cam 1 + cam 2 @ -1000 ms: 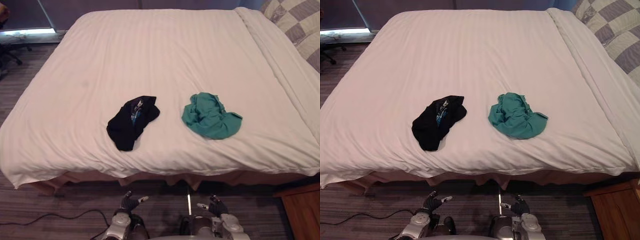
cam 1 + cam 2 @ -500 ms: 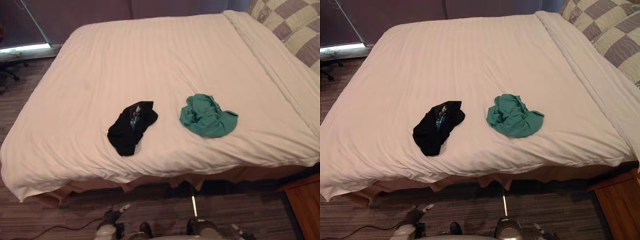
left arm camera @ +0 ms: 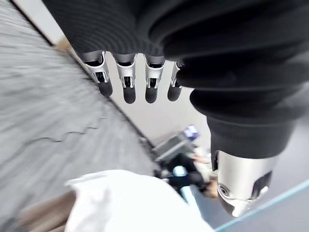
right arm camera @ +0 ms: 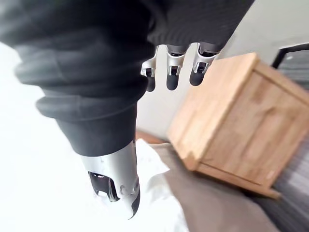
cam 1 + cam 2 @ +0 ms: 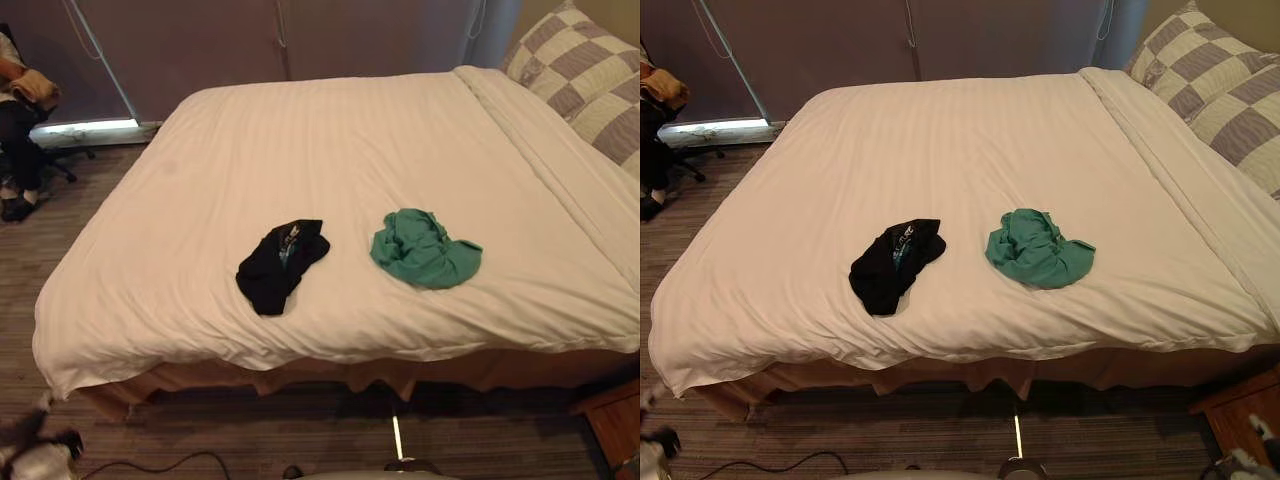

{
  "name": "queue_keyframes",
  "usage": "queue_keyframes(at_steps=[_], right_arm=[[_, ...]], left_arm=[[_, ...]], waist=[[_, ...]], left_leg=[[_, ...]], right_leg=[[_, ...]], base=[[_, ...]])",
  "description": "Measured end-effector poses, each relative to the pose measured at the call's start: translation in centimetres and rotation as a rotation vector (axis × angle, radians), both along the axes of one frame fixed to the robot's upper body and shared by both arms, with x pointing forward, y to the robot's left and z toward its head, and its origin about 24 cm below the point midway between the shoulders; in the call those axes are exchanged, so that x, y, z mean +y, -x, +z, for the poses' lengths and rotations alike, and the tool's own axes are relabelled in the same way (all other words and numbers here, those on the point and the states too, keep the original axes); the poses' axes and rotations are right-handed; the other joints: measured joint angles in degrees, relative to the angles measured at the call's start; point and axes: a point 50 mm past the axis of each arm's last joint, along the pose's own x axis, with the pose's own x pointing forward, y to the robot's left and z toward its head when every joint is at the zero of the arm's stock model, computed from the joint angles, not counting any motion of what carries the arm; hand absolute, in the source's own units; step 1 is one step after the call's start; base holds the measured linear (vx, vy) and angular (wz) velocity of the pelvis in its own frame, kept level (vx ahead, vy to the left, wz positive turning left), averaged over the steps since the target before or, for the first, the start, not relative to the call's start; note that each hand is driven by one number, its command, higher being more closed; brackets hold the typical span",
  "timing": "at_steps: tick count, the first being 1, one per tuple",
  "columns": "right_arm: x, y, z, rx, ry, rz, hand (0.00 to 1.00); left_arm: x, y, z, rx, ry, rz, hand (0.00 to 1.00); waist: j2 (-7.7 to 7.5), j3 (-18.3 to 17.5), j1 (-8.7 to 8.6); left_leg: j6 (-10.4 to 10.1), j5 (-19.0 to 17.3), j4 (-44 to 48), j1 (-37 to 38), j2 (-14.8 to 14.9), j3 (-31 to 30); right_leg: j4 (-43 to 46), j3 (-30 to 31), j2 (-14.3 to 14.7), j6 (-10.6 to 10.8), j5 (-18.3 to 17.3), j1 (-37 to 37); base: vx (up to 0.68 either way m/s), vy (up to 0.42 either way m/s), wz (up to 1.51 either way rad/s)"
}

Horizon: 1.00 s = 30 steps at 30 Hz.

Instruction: Tidy the bed and pick cloth on bed and put in laundry

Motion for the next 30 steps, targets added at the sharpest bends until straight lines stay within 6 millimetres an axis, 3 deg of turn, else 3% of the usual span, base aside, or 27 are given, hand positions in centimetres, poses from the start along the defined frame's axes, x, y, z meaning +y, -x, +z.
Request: queue_keyframes(at_steps=[1,3,10,13,16,20,23,29,30], right_arm=[[-0.1,-0.3,0.4,-0.001,0.017,0.008,0.0],[-0.3,-1.9,1.6,0.012,0.081,0.067,0.0],[1.3,-8.7,5.3,-0.026,0.24,0.321,0.0],[3.1,-12.6,7.9,-0.083,0.34,0.452,0.0],[4.5,-15.0,9.1,-0.12,0.364,0.542,0.0],[6.0,-16.6,10.2,-0.16,0.393,0.607,0.0],[7.4,-18.1,12.4,-0.208,0.465,0.668,0.0],[9.0,-19.3,15.5,-0.302,0.568,0.721,0.0],[8.9,-19.2,15.8,-0.299,0.584,0.723,0.0]], left_arm=[[-0.3,-0.9,0.7,-0.025,-0.028,-0.032,0.0],[-2.1,-4.7,3.2,-0.131,-0.11,-0.165,0.0],[-8.1,-11.5,6.0,-0.235,-0.186,-0.487,0.0],[-11.0,-14.8,8.1,-0.31,-0.208,-0.611,0.0],[-13.3,-17.2,10.0,-0.365,-0.23,-0.702,0.0],[-15.1,-19.5,11.2,-0.354,-0.25,-0.776,0.0],[-16.3,-21.8,12.5,-0.318,-0.286,-0.812,0.0],[-16.9,-24.1,13.8,-0.216,-0.335,-0.813,0.0],[-16.8,-24.5,14.1,-0.194,-0.345,-0.805,1.0]], waist=[[0.06,0.0,0.21],[-0.01,-0.2,0.88],[-0.45,0.6,0.26],[-0.41,4.1,-0.34],[-0.35,6.8,-0.7],[0.23,9.5,-0.83],[0.5,12.8,-1.34],[0.29,18.0,-2.12],[0.21,18.8,-2.11]], left_leg=[[0.0,0.0,0.0,0.0,-0.1,0.0],[0.3,0.2,0.0,-0.3,-0.3,0.0],[1.2,0.8,0.4,-1.9,-0.8,1.1],[1.9,1.5,0.4,-3.7,-1.2,2.3],[2.2,2.0,0.4,-6.2,-1.5,3.4],[2.5,2.2,0.4,-8.3,-1.7,5.1],[3.1,2.6,0.4,-10.6,-1.9,6.4],[3.3,2.8,1.4,-14.0,-1.9,8.0],[3.3,2.8,1.9,-15.1,-1.9,8.2]], right_leg=[[0.0,0.1,0.0,0.0,0.0,0.0],[1.1,0.4,-0.2,-0.4,0.0,-0.9],[3.8,3.5,-0.3,-0.7,-0.7,-4.6],[5.5,5.3,-0.5,-0.8,-0.7,-8.2],[6.7,6.6,-0.8,-1.1,-0.3,-12.0],[6.8,8.3,-0.6,-1.2,0.8,-15.1],[6.5,9.8,-0.6,-1.2,2.2,-18.0],[5.4,11.7,-0.6,-1.1,4.5,-21.4],[5.4,11.9,-0.7,-1.1,4.8,-22.3]], base=[[0.06,0.005,-0.04],[0.08,0.007,-0.05],[0.08,-0.001,-0.1],[0.01,-0.003,-0.17],[-0.04,0.005,-0.17],[-0.01,-0.013,-0.25],[0.0,-0.017,-0.18],[0.0,-0.041,-0.14],[0.02,-0.05,-0.04]])
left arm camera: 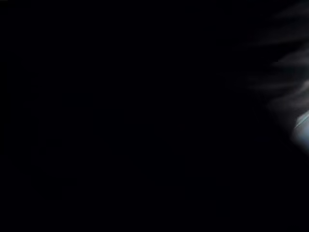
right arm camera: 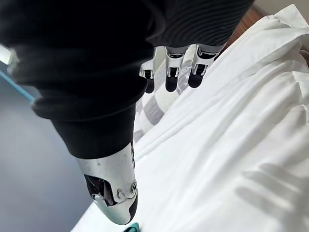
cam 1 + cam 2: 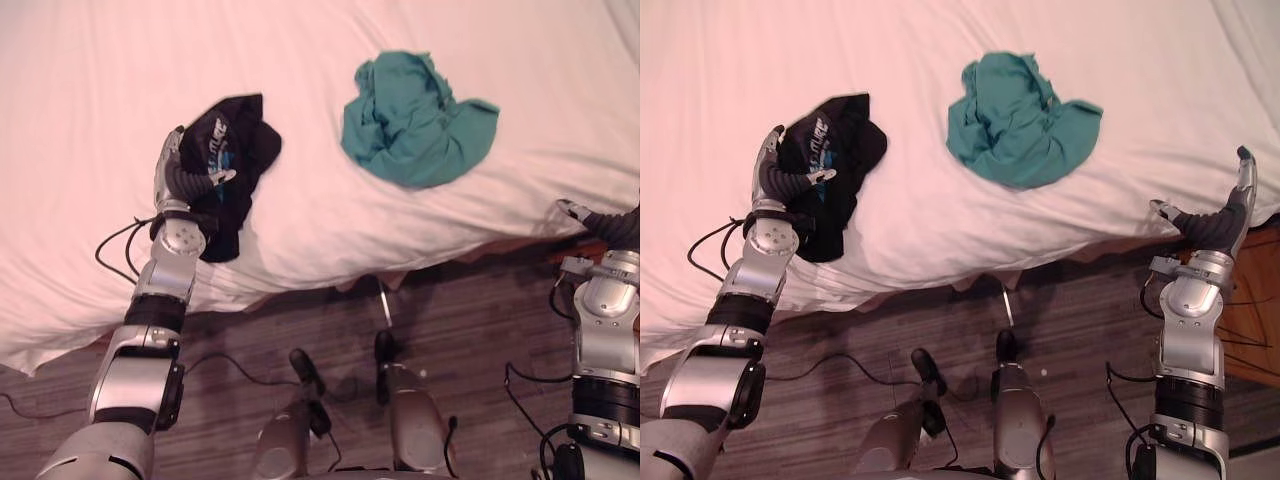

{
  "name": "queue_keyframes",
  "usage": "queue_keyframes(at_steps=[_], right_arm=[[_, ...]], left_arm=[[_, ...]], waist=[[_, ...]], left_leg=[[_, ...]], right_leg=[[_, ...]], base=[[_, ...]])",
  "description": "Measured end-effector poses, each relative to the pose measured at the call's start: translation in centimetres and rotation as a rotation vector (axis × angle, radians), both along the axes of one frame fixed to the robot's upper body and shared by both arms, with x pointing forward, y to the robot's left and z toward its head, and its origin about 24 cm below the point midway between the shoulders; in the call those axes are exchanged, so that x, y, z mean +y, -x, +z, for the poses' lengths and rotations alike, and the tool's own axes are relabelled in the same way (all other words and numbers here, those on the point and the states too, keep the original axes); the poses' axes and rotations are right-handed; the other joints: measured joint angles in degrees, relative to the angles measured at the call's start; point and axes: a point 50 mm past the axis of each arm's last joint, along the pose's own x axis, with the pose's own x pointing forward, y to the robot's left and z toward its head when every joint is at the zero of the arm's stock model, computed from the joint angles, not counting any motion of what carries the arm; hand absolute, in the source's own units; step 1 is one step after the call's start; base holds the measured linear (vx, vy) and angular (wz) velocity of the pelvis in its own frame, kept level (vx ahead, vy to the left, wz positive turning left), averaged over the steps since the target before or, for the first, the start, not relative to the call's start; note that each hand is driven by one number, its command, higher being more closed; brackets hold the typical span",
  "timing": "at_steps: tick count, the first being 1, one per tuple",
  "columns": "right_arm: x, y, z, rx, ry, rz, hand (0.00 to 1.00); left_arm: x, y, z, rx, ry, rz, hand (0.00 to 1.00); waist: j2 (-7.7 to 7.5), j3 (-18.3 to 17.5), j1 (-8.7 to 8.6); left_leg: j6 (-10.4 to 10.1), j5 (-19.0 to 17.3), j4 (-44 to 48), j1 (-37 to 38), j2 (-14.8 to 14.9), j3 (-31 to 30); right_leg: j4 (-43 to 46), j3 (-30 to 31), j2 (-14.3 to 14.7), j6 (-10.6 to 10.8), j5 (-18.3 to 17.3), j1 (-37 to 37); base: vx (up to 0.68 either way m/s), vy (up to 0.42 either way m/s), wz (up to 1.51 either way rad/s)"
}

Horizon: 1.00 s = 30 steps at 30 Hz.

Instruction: Tidy the bed and pick cloth on bed and put in laundry

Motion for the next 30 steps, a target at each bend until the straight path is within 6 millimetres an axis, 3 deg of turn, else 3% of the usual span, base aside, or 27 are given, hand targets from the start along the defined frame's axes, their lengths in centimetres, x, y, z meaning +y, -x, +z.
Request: queue_keyframes(at_steps=[6,12,16,21,26,30], right_arm=[[-0.2,-0.3,2.3,-0.054,0.046,-0.001,0.0],[0.3,-1.3,5.5,-0.132,0.097,0.021,0.0],[0.1,-3.0,8.4,-0.126,0.177,0.024,0.0],[-1.0,-4.4,13.5,-0.084,0.309,-0.027,0.0],[-2.1,-5.6,15.2,0.02,0.35,-0.062,0.0],[-3.9,-6.2,14.9,0.088,0.269,-0.107,0.0]], left_arm=[[0.5,-1.0,1.7,0.038,-0.108,0.029,1.0],[0.1,-0.7,1.1,0.055,-0.139,-0.007,1.0],[-1.9,0.8,-1.2,0.012,-0.053,-0.115,1.0],[-5.1,5.8,-5.9,-0.02,0.173,-0.305,1.0],[-5.1,10.8,-12.0,0.148,0.406,-0.333,1.0],[-4.4,13.8,-15.5,0.278,0.53,-0.275,1.0]], waist=[[-0.16,2.7,0.07],[-0.1,2.7,0.45],[0.45,3.0,1.61],[4.3,4.8,4.46],[7.32,5.3,7.1],[7.56,5.2,10.01]], left_leg=[[0.0,0.0,0.9,-1.5,0.1,0.0],[0.1,0.1,0.8,-1.9,0.0,-0.2],[0.8,0.6,0.8,-2.7,0.0,-2.0],[1.3,1.0,1.0,-4.6,-0.1,-5.4],[1.0,2.0,1.5,-8.6,-0.3,-8.4],[1.2,4.1,-0.3,-12.2,-1.3,-9.7]], right_leg=[[0.0,0.1,-0.2,0.1,0.4,-1.2],[0.0,-0.1,-0.3,0.2,0.4,-1.4],[0.0,-1.4,-0.5,0.3,0.4,-1.4],[0.0,-4.7,-1.3,0.3,0.4,-1.4],[0.1,-7.5,-2.2,0.4,0.2,-3.5],[2.0,-8.9,-3.3,0.4,0.2,-8.0]], base=[[0.03,-0.059,0.01],[0.05,-0.041,0.02],[0.08,-0.057,0.17],[0.08,-0.042,0.32],[0.05,-0.035,0.32],[0.0,-0.02,0.25]])
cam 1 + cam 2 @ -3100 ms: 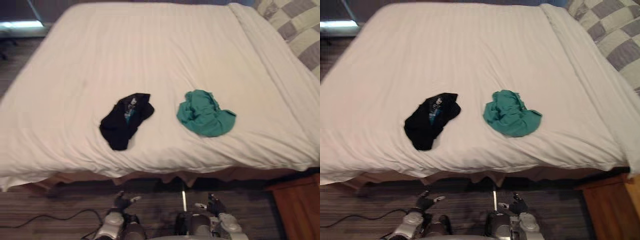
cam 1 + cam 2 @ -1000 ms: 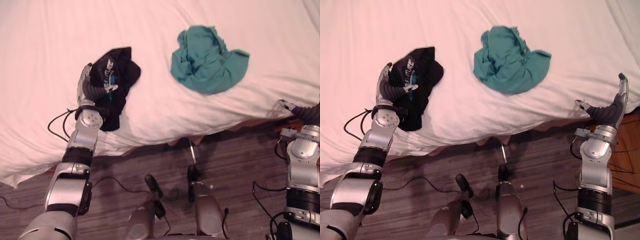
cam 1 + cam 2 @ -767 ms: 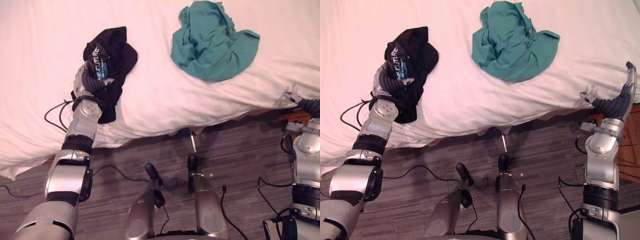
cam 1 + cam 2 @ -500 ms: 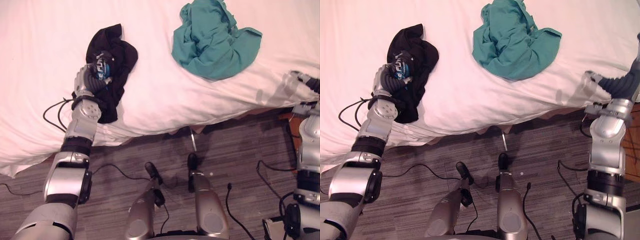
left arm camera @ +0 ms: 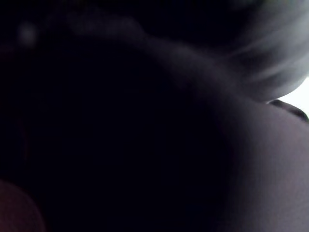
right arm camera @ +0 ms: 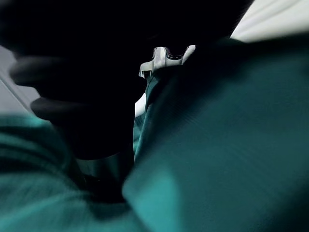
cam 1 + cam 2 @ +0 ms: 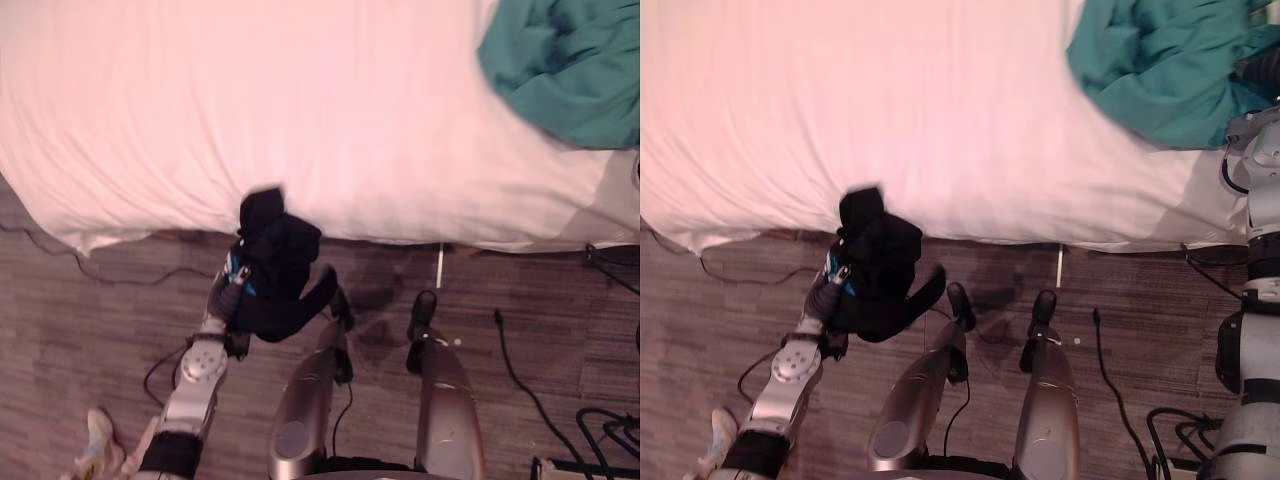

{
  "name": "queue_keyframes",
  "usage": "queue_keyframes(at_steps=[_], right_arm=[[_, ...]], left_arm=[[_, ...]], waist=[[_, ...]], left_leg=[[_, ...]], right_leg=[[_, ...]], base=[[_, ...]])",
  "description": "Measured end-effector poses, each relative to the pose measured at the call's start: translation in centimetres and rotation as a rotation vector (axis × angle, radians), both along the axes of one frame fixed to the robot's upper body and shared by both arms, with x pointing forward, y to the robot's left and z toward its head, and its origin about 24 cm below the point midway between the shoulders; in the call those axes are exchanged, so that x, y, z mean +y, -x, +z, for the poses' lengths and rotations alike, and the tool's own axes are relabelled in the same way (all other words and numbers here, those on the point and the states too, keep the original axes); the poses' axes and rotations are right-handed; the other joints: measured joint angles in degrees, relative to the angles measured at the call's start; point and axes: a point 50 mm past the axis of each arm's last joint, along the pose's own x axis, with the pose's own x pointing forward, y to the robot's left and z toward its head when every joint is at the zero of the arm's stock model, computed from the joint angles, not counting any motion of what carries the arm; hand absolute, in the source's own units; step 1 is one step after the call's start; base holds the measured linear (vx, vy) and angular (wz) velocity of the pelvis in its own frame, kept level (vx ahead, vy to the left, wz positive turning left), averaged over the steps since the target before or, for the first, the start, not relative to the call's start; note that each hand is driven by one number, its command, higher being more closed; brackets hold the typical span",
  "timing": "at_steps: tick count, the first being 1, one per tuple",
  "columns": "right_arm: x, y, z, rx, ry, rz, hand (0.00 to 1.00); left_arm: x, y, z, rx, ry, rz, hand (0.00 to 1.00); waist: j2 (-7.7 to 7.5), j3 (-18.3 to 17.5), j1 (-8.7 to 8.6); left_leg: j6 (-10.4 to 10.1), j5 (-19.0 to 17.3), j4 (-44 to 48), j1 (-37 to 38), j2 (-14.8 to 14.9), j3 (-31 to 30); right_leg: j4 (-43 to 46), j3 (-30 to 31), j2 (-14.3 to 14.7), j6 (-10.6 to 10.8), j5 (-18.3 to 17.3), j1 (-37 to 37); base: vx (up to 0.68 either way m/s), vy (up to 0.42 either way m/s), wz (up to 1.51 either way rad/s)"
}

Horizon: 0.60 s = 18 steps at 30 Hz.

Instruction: Tidy the bed and pick cloth on bed and put in laundry

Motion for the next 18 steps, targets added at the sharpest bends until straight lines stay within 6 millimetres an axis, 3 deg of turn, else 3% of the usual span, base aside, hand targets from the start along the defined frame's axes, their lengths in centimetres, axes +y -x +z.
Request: queue_keyframes(at_steps=[3,4,9,13,15,16,18], right_arm=[[-1.1,0.5,0.2,-0.001,-0.019,-0.037,0.0],[-1.2,0.5,0.1,0.0,-0.033,-0.034,1.0],[-1.3,0.3,-0.5,0.013,-0.058,-0.03,1.0],[-1.1,0.0,-3.5,0.036,-0.127,0.0,1.0],[0.4,-0.4,-7.8,0.019,-0.282,0.097,1.0],[0.9,-0.4,-9.0,0.023,-0.315,0.121,1.0],[3.9,-0.3,-15.0,0.049,-0.49,0.231,1.0]], left_arm=[[-0.1,0.2,-0.2,0.004,0.093,0.018,1.0],[-0.2,0.2,0.0,-0.007,0.119,0.015,1.0],[-0.8,-0.1,0.9,-0.045,0.136,-0.018,1.0],[-2.2,-0.1,0.5,-0.034,0.171,-0.048,1.0],[-2.9,0.0,0.2,-0.017,0.189,-0.07,1.0],[-2.9,0.1,0.1,-0.014,0.189,-0.072,1.0],[-2.7,0.7,-0.6,0.023,0.189,-0.075,1.0]], waist=[[0.06,0.0,0.99],[0.06,0.0,0.93],[0.08,-0.1,0.77],[0.05,-0.1,0.22],[-0.19,-0.1,-0.78],[-0.46,-0.2,-0.9],[-2.58,-2.5,-1.48]], left_leg=[[-0.3,0.2,0.1,-0.6,-1.0,-0.5],[-0.3,0.2,0.1,-0.8,-1.6,-0.9],[-0.3,0.2,0.1,-0.8,-2.4,-1.4],[0.4,0.7,0.2,2.1,-2.0,-1.5],[0.4,0.6,0.2,6.2,-1.4,-1.5],[0.3,0.5,0.2,7.1,-1.2,-1.4],[0.3,-0.6,0.2,10.1,-0.4,-0.9]], right_leg=[[1.5,0.0,-1.3,0.1,-0.3,-1.0],[1.9,-0.2,-2.0,0.3,-0.5,-1.1],[3.1,-0.6,-3.1,0.7,-0.8,-1.3],[2.5,-1.4,-2.9,0.7,-0.8,2.4],[1.1,-2.0,-2.0,0.7,-0.9,7.5],[0.8,-2.0,-1.8,0.7,-0.9,8.6],[-0.5,-1.9,-0.7,0.4,-1.6,11.8]], base=[[-0.02,0.006,0.14],[-0.03,0.015,0.19],[-0.04,-0.015,0.11],[0.01,-0.06,0.06],[0.04,-0.081,0.05],[0.05,-0.097,-0.09],[0.06,-0.125,-0.17]])
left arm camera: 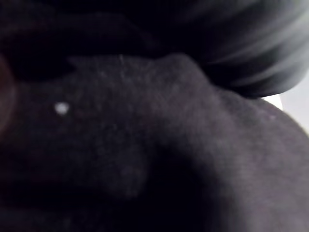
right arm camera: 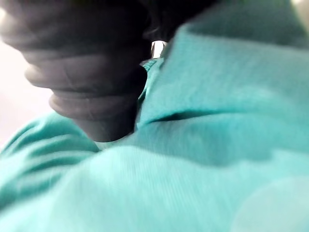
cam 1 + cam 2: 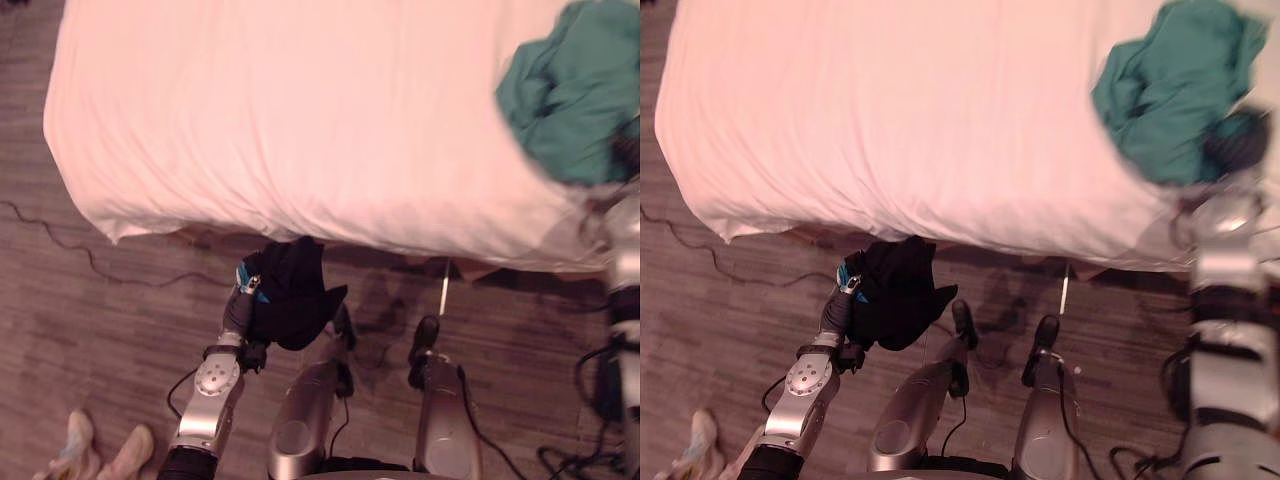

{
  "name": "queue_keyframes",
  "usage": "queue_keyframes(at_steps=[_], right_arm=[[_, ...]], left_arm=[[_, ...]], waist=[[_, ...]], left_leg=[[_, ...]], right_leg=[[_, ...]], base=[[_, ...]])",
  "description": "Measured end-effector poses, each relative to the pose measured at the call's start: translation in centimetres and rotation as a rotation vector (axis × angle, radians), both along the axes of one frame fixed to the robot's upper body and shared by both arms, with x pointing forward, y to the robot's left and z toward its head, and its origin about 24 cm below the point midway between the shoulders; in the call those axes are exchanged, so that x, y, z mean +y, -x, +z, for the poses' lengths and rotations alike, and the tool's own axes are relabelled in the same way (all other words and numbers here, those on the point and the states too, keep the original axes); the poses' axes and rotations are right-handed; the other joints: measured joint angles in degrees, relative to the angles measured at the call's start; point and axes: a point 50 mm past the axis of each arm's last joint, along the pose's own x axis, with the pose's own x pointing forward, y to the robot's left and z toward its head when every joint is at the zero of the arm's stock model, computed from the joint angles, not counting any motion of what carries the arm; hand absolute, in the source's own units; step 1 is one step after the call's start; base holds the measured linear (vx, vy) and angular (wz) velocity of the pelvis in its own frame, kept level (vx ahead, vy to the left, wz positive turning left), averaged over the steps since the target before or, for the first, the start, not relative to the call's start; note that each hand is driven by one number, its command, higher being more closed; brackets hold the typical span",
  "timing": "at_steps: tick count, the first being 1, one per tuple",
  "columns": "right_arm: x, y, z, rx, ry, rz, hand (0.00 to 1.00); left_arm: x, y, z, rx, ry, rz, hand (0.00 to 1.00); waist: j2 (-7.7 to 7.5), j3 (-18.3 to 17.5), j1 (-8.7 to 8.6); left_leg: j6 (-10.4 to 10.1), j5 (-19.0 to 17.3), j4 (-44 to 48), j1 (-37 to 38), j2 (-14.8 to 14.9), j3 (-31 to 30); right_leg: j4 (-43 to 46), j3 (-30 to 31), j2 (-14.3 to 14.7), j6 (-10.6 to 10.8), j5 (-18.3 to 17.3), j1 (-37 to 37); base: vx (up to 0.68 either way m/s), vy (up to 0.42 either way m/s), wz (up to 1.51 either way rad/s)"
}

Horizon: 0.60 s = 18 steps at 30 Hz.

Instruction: Tidy the bed and pick cloth on bed and put in laundry

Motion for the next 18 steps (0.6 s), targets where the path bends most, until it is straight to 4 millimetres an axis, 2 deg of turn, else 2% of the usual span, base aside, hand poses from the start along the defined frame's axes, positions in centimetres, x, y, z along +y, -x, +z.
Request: queue_keyframes(at_steps=[1,2,3,4,5,9,13,18], right_arm=[[0.9,0.1,-1.4,0.014,-0.043,0.038,1.0],[2.9,0.9,-5.2,0.06,-0.151,0.108,1.0],[4.2,1.9,-7.8,0.098,-0.227,0.145,1.0],[4.9,2.5,-9.3,0.129,-0.265,0.167,1.0],[5.9,3.8,-11.8,0.173,-0.333,0.187,1.0],[7.3,7.8,-17.4,0.336,-0.467,0.195,1.0],[7.8,9.5,-19.4,0.369,-0.585,0.18,1.0],[9.2,9.7,-19.8,0.332,-0.706,0.211,1.0]], left_arm=[[0.0,0.2,-0.3,0.014,-0.005,-0.002,1.0],[0.1,0.7,-0.8,0.047,-0.03,-0.012,1.0],[0.2,1.1,-1.4,0.078,-0.045,-0.023,1.0],[0.2,1.2,-1.8,0.099,-0.05,-0.026,1.0],[0.3,1.6,-2.6,0.141,-0.052,-0.024,1.0],[0.5,2.8,-4.1,0.217,-0.019,0.034,1.0],[0.7,3.5,-4.6,0.246,-0.005,0.051,1.0],[1.1,4.8,-5.4,0.282,0.028,0.103,1.0]], waist=[[-0.63,-0.9,-0.42],[-2.32,-3.0,-0.7],[-3.57,-4.6,-0.71],[-4.23,-5.6,-0.7],[-5.33,-7.6,-0.76],[-6.8,-11.6,-0.94],[-6.74,-12.8,-1.15],[-6.4,-15.0,-0.72]], left_leg=[[-0.1,-0.2,-0.1,0.5,0.2,0.1],[-0.7,-0.9,-0.2,2.2,0.8,0.5],[-0.9,-1.4,-0.4,3.7,1.2,0.9],[-0.7,-1.6,-0.6,4.6,1.4,1.2],[-0.9,-1.8,-1.3,6.4,1.5,1.4],[-1.5,-2.6,-1.4,9.7,1.7,1.7],[-1.6,-2.7,-1.4,12.0,1.7,1.9],[-2.4,-3.3,-1.8,12.3,2.4,1.4]], right_leg=[[-0.2,-0.1,0.2,0.0,-0.2,0.6],[-1.1,0.0,1.0,-0.1,-0.4,2.4],[-1.8,0.3,1.6,-0.1,-0.5,4.0],[-2.2,0.3,1.8,-0.1,-0.7,4.8],[-2.8,0.4,2.1,0.1,-0.9,6.4],[-5.5,0.6,2.9,0.3,-0.8,10.8],[-7.3,0.5,3.1,0.7,-0.3,14.0],[-10.7,0.2,4.3,0.5,1.3,15.7]], base=[[0.08,-0.109,-0.13],[0.1,-0.112,-0.16],[0.11,-0.11,-0.2],[0.12,-0.095,-0.16],[0.12,-0.072,-0.11],[0.11,-0.039,-0.04],[0.06,-0.005,0.0],[0.0,0.0,0.0]])
